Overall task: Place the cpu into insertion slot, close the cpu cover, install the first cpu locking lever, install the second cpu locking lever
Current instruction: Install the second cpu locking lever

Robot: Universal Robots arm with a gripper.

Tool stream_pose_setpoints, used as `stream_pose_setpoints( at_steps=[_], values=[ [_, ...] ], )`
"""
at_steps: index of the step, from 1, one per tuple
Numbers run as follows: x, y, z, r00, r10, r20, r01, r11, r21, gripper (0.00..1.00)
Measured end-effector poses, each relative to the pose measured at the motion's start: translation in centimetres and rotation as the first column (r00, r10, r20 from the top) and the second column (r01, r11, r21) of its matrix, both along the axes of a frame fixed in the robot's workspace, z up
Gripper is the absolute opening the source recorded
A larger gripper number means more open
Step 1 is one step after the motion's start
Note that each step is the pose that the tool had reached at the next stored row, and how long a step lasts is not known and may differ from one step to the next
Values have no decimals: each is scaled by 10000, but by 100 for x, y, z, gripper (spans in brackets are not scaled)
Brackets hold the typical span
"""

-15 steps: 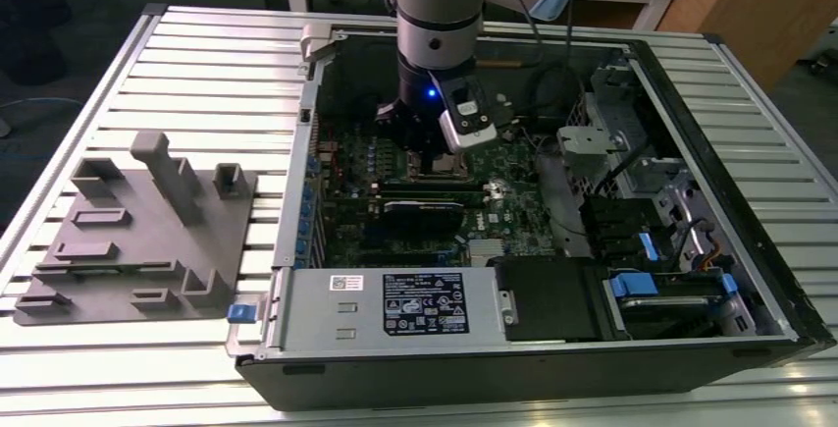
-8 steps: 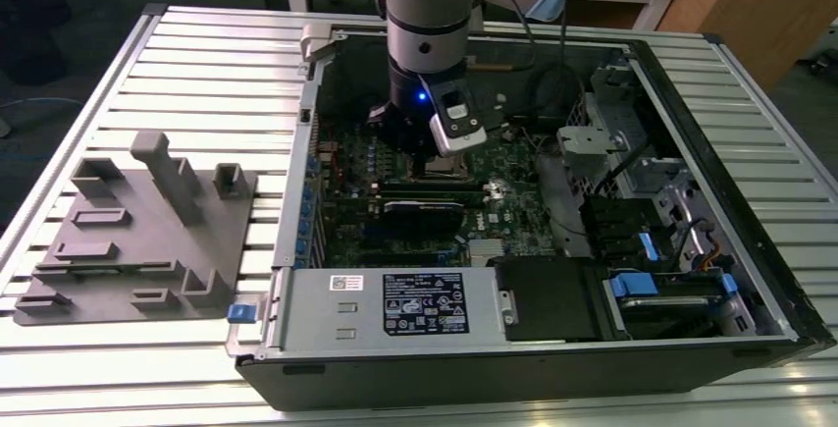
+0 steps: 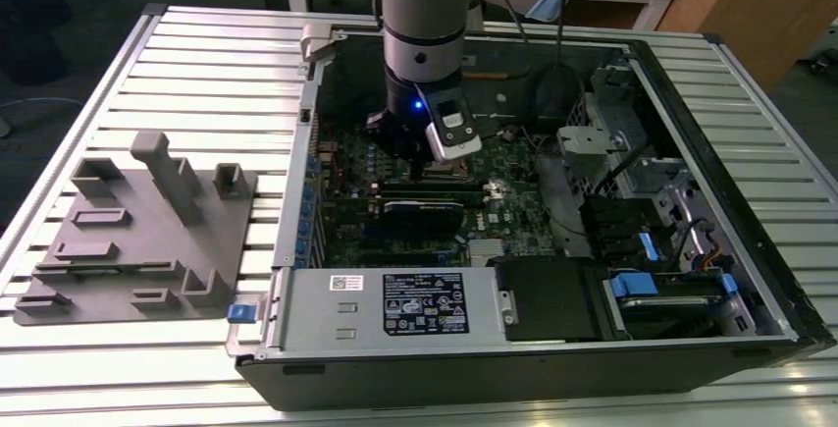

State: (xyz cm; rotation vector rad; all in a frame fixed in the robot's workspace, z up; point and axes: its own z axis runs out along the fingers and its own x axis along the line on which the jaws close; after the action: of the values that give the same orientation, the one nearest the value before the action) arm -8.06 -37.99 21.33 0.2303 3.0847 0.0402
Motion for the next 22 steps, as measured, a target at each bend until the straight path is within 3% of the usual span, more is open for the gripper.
stream_pose_setpoints(
  at_steps=[22],
  values=[
    [-13, -9, -71, 10000, 0, 4, 0, 10000, 32, 11]
  ],
)
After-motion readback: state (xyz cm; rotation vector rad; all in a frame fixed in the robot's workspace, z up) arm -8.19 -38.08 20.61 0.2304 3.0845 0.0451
